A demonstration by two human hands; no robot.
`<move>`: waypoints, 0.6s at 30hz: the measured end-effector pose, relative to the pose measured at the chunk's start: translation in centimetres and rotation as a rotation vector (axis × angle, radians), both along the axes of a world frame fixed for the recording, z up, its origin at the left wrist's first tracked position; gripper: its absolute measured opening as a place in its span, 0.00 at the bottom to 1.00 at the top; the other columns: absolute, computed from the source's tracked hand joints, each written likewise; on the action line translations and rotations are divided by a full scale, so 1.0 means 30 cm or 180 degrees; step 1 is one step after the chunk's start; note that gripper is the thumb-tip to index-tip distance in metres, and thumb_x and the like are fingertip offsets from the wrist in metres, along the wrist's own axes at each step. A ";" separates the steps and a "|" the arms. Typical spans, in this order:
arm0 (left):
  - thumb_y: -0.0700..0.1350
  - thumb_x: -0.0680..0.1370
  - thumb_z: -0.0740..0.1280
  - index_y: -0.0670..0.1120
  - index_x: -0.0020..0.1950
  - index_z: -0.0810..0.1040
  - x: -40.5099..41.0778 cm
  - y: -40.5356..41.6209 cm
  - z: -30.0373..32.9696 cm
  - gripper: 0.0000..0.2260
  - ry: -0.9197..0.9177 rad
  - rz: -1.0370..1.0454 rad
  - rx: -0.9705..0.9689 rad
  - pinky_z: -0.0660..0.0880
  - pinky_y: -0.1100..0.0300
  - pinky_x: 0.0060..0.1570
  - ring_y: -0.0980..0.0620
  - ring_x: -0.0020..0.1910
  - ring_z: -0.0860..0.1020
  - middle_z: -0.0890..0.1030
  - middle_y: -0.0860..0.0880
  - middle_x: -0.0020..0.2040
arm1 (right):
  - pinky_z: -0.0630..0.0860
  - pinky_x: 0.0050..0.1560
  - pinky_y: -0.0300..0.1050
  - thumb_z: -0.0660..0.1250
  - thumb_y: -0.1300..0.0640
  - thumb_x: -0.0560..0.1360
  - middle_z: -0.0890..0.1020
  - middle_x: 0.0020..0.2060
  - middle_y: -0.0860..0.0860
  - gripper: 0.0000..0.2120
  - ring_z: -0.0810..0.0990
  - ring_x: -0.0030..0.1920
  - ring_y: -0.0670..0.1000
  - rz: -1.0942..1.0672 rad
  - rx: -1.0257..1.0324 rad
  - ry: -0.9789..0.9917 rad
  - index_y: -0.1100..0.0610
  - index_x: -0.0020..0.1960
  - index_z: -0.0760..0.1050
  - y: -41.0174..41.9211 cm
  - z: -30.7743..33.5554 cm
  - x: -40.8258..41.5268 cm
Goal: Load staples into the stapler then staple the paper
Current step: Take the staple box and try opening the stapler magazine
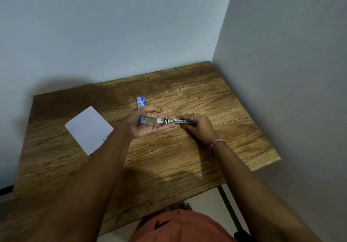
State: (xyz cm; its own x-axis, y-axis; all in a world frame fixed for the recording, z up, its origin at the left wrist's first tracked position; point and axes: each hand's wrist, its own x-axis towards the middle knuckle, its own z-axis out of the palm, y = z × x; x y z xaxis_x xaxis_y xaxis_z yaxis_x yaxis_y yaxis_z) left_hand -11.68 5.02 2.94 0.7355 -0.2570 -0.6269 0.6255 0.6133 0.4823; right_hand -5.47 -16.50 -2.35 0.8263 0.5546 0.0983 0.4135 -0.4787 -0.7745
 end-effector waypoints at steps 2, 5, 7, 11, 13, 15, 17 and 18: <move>0.36 0.72 0.66 0.29 0.62 0.68 -0.017 0.009 -0.021 0.21 0.0058 0.0089 -0.0025 0.79 0.49 0.52 0.33 0.55 0.79 0.74 0.26 0.60 | 0.67 0.55 0.24 0.72 0.67 0.70 0.84 0.53 0.56 0.15 0.80 0.54 0.50 -0.0025 0.0079 -0.0060 0.61 0.57 0.81 0.002 -0.004 -0.004; 0.34 0.70 0.67 0.31 0.61 0.72 -0.027 -0.004 -0.033 0.20 0.0118 -0.0144 0.0230 0.81 0.56 0.47 0.41 0.47 0.83 0.78 0.30 0.56 | 0.68 0.57 0.25 0.70 0.68 0.71 0.83 0.55 0.56 0.16 0.80 0.56 0.50 0.0015 0.0067 0.0127 0.61 0.58 0.79 0.002 0.004 0.000; 0.33 0.72 0.67 0.34 0.58 0.75 -0.024 -0.018 -0.027 0.15 0.0090 -0.0235 0.0485 0.81 0.59 0.44 0.45 0.44 0.84 0.80 0.34 0.52 | 0.66 0.56 0.23 0.67 0.70 0.73 0.82 0.57 0.55 0.17 0.78 0.57 0.48 0.0142 -0.0045 0.0246 0.60 0.60 0.79 0.001 0.010 0.008; 0.32 0.73 0.69 0.37 0.56 0.78 -0.013 -0.043 0.017 0.12 -0.0427 -0.0513 0.1729 0.81 0.62 0.39 0.49 0.40 0.84 0.84 0.39 0.45 | 0.69 0.56 0.26 0.61 0.71 0.75 0.79 0.61 0.52 0.20 0.77 0.60 0.48 0.0295 -0.0254 0.0414 0.57 0.63 0.77 -0.010 0.034 0.023; 0.33 0.72 0.71 0.38 0.55 0.79 -0.008 -0.051 0.040 0.13 -0.0805 -0.0596 0.2576 0.80 0.62 0.39 0.50 0.37 0.83 0.84 0.40 0.43 | 0.69 0.60 0.32 0.60 0.71 0.75 0.80 0.60 0.53 0.21 0.77 0.60 0.49 0.0220 -0.0203 0.0179 0.57 0.64 0.76 -0.015 0.051 0.032; 0.34 0.71 0.72 0.40 0.55 0.81 -0.004 -0.058 0.050 0.12 -0.1261 -0.0632 0.3367 0.77 0.66 0.35 0.55 0.31 0.80 0.84 0.43 0.38 | 0.67 0.62 0.33 0.60 0.72 0.74 0.79 0.59 0.55 0.20 0.77 0.61 0.51 0.0016 -0.0009 -0.0120 0.59 0.63 0.76 -0.020 0.065 0.037; 0.35 0.71 0.73 0.41 0.56 0.81 -0.004 -0.068 0.044 0.13 -0.1754 -0.0652 0.3902 0.74 0.72 0.32 0.62 0.28 0.78 0.83 0.46 0.37 | 0.65 0.62 0.28 0.59 0.72 0.74 0.78 0.61 0.55 0.21 0.75 0.61 0.49 -0.0207 0.0105 -0.0304 0.59 0.65 0.74 -0.022 0.075 0.037; 0.35 0.71 0.73 0.42 0.56 0.81 -0.004 -0.071 0.037 0.14 -0.2003 -0.0672 0.4155 0.72 0.74 0.33 0.64 0.29 0.78 0.83 0.48 0.39 | 0.64 0.62 0.26 0.58 0.71 0.75 0.76 0.62 0.54 0.22 0.74 0.61 0.47 -0.0275 0.0109 -0.0339 0.58 0.66 0.73 -0.022 0.078 0.034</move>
